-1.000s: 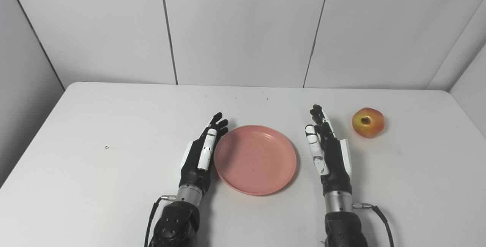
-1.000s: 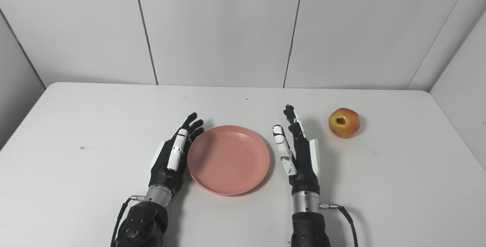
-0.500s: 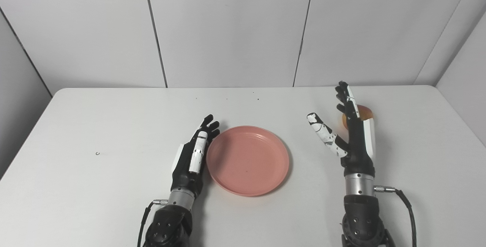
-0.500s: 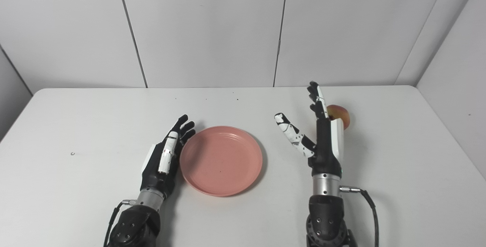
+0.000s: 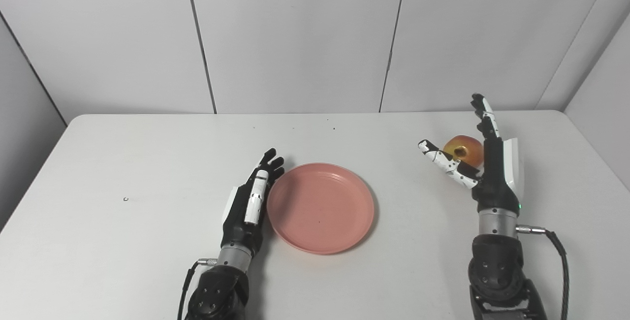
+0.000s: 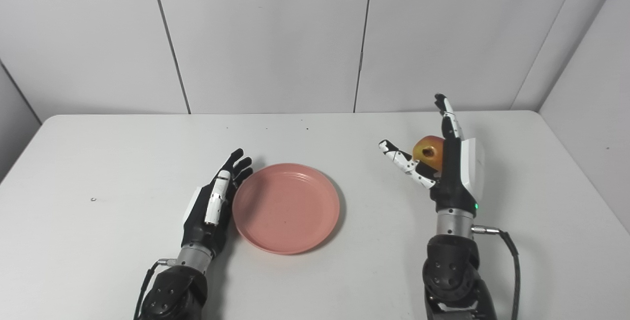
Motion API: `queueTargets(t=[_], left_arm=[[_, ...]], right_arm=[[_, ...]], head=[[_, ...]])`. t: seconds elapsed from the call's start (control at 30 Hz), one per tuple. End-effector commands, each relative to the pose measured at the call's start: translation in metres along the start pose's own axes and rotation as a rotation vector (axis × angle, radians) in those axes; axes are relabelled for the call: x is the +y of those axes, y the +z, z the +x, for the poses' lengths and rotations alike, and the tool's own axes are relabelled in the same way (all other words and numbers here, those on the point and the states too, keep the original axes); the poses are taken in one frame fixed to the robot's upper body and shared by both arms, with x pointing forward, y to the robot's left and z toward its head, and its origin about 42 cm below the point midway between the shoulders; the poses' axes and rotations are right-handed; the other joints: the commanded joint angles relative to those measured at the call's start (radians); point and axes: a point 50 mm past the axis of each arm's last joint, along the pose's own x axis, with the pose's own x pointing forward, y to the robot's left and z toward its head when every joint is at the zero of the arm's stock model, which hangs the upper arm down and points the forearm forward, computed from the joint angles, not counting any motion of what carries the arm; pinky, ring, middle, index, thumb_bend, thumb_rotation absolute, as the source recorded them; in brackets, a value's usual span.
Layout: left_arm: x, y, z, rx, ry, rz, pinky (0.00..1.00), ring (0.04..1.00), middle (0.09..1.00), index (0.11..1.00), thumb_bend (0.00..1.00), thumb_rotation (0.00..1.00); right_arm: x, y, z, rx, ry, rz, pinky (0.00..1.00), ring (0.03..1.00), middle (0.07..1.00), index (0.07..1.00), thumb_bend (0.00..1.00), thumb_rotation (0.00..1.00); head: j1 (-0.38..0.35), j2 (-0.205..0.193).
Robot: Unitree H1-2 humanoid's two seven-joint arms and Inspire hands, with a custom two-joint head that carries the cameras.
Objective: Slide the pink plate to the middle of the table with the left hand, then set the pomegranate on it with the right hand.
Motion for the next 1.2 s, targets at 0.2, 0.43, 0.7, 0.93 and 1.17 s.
queueTargets(t=[0.2,0.43,0.7,0.93,1.17], left_arm=[[0.0,0.006,0.002,-0.039,-0.003,0.004,0.93,0.93,0.921,0.912,0.29,1.0],[0.0,0.006,0.003,-0.042,-0.003,0.009,0.93,0.929,0.921,0.91,0.29,1.0],[0.001,0.006,0.003,-0.047,-0.001,0.011,0.93,0.928,0.921,0.913,0.3,1.0],[0.001,0.007,0.002,-0.048,0.007,0.002,0.92,0.925,0.918,0.907,0.29,1.0],[0.002,0.007,0.002,-0.051,0.009,0.008,0.92,0.924,0.917,0.906,0.28,1.0]], right_arm=[[-0.025,0.002,0.04,-0.015,-0.071,-0.088,0.76,0.869,0.911,0.913,0.79,0.42],[-0.026,-0.014,0.054,0.036,-0.049,-0.176,0.72,0.853,0.903,0.907,0.83,0.39],[-0.019,-0.027,0.06,0.101,-0.017,-0.183,0.76,0.875,0.918,0.914,0.84,0.37],[-0.012,-0.036,0.063,0.115,0.022,-0.215,0.73,0.873,0.917,0.909,0.84,0.36],[-0.005,-0.044,0.064,0.142,0.062,-0.237,0.73,0.874,0.92,0.917,0.85,0.37]], head=[[0.002,-0.003],[0.003,-0.005],[0.001,-0.004],[0.004,-0.002],[0.003,-0.002]])
